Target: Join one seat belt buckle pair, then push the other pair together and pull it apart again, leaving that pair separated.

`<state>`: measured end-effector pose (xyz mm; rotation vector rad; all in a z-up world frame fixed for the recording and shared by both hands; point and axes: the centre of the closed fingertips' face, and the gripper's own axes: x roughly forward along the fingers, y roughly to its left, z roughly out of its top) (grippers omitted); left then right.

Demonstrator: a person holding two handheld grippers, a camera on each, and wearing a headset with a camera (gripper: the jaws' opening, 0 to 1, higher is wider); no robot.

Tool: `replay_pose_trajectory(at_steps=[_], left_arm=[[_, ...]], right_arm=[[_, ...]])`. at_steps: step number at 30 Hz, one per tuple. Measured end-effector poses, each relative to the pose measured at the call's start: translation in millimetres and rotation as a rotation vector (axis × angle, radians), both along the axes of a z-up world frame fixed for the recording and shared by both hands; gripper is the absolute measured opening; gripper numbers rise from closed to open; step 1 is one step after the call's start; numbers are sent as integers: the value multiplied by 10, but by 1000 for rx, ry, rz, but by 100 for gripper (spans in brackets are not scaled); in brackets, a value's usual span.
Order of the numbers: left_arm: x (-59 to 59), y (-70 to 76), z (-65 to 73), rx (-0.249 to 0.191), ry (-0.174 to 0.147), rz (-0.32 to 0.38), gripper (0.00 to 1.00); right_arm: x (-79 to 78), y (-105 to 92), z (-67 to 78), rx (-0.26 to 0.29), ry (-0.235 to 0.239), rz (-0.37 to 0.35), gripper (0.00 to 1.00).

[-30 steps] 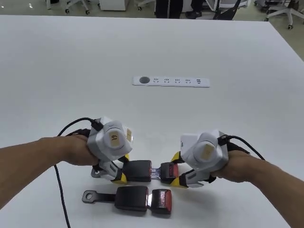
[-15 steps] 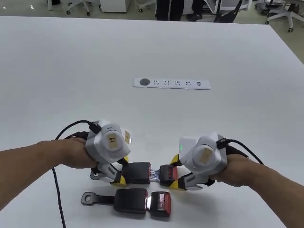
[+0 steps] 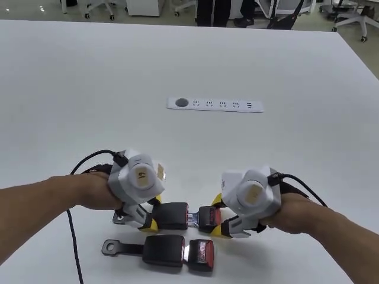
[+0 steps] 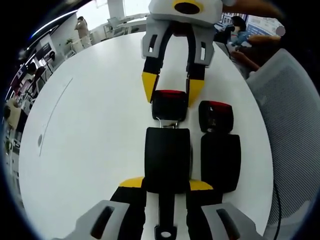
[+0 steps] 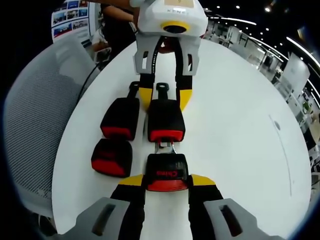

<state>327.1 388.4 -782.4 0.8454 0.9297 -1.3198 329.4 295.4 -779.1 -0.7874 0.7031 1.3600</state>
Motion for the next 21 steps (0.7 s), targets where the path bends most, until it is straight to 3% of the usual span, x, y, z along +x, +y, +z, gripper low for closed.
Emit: replay_pose_trajectory(at_steps=[21], left_arm=[[-5,-12,15,17,-3,-14,31]], right_arm=[[14,115,-2,-10,-1,-10,28]])
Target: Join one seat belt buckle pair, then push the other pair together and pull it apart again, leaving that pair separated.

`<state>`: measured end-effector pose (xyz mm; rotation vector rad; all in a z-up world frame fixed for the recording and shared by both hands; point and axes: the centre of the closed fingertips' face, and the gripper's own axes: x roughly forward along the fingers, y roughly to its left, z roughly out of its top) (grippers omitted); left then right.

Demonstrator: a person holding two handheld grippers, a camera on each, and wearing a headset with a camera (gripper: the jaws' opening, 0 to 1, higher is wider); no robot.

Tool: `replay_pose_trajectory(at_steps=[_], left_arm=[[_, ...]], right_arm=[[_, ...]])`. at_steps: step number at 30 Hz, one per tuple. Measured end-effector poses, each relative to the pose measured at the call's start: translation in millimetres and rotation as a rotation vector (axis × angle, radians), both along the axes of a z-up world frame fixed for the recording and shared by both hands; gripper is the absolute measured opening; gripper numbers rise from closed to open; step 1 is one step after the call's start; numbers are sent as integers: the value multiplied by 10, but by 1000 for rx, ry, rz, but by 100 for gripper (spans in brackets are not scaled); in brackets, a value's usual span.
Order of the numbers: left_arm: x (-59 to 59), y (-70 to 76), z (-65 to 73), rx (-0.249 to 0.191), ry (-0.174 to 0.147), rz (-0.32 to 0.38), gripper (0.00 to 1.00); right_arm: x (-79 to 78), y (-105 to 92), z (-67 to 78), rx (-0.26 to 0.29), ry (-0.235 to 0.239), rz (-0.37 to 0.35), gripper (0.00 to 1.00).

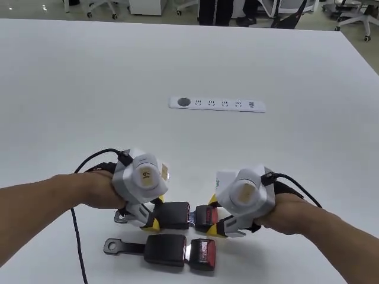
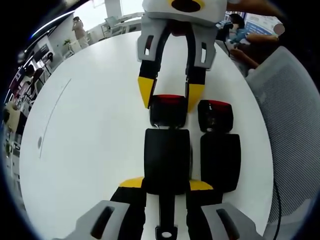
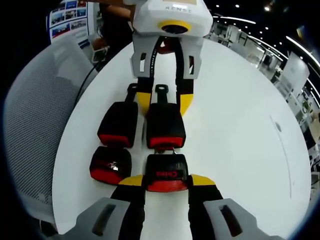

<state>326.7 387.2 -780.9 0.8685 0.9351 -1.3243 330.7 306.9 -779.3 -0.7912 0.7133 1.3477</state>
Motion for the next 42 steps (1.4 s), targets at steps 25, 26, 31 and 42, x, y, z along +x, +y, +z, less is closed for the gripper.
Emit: replay_pose_trajectory(at_steps=[25,26,31,42], left_arm=[[0,-11,-6,22,-8,-42,30],[-2,-12,-6,22,-8,-44,30],[-4,-12,-5,23,-7,-41,30],[-3,-9,-11,45,-3,-21,31]], right_arm=[[0,55,-24,-17,4,-18,28],[-4,56,-21,-18,3,-17,28],[-11,55,-9,-19,0,-16,28],[2,43,-9,-17,-3,-9,29]])
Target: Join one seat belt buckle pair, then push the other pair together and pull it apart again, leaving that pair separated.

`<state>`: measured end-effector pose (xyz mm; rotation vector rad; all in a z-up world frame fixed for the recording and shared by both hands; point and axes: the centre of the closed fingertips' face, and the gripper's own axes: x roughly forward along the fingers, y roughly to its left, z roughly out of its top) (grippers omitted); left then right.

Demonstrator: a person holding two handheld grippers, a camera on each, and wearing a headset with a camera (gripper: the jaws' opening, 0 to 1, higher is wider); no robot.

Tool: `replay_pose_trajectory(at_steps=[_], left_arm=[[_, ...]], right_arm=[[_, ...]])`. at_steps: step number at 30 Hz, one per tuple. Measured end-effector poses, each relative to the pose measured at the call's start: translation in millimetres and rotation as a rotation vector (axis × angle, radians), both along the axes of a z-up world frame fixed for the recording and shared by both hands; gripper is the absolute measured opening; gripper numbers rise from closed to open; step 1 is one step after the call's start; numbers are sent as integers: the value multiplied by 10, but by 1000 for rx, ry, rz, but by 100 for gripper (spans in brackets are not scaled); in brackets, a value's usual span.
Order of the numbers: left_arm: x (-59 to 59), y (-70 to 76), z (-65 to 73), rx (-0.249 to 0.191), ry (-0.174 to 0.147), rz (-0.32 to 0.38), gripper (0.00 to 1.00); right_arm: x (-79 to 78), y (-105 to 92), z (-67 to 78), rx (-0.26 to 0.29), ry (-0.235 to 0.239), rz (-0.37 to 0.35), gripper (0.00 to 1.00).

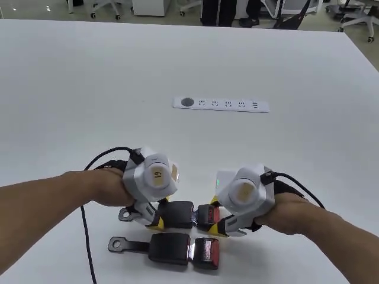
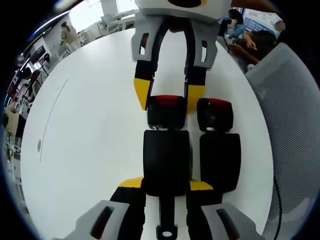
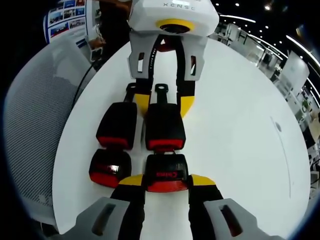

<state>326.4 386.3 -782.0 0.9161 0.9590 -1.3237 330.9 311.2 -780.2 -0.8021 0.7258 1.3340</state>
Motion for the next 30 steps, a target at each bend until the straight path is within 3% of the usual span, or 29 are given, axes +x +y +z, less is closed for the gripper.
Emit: replay_pose_trajectory(at_steps=[11,20,30], left_arm=[[1,3,-4,27,-3,7,31],[-9,-5,-11,53,-1,2,31],[-5,-9,-19,74,0,5,31]], right_arm=[[1,-147,-5,-41,-1,-4,29],[-40,-186,21,-33,-8,6,30],[-51,-369,5,-71,-5,18,30]])
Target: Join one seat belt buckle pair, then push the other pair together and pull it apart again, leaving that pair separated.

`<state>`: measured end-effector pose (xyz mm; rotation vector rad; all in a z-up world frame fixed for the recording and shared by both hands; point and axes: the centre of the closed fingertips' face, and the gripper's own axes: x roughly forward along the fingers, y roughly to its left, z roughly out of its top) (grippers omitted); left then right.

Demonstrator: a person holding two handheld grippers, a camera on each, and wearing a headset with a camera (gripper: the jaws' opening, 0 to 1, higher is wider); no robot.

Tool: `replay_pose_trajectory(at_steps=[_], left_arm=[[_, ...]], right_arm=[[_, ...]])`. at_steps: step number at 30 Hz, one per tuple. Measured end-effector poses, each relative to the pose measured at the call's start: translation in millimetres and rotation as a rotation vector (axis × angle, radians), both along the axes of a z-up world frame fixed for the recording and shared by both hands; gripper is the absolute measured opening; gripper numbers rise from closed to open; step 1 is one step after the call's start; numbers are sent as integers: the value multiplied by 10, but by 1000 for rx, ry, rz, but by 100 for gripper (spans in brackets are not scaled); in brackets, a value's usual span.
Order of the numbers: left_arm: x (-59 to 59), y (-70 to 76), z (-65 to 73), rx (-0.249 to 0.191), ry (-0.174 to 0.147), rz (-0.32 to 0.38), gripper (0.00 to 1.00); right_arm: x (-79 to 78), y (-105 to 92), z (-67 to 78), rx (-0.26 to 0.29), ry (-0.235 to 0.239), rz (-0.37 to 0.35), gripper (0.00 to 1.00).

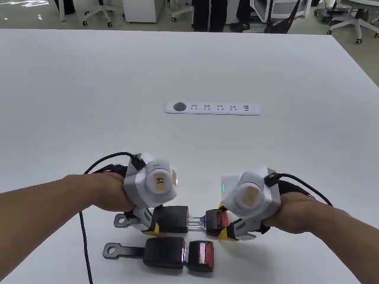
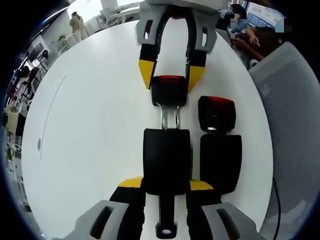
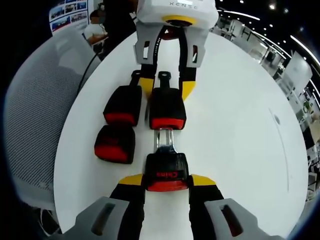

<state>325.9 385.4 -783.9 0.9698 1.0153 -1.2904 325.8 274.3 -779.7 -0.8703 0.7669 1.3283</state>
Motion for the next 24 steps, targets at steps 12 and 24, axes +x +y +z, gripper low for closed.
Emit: replay_pose_trajectory(at_steps=[12,24], left_arm=[[23,18,-11,14,-1,1,31],[4,11,-16,16,-2,-3,32]], right_arm=[[-1,-200,2,-27,2,-18,30],[-9,-353,9,-49,2,-28,30]])
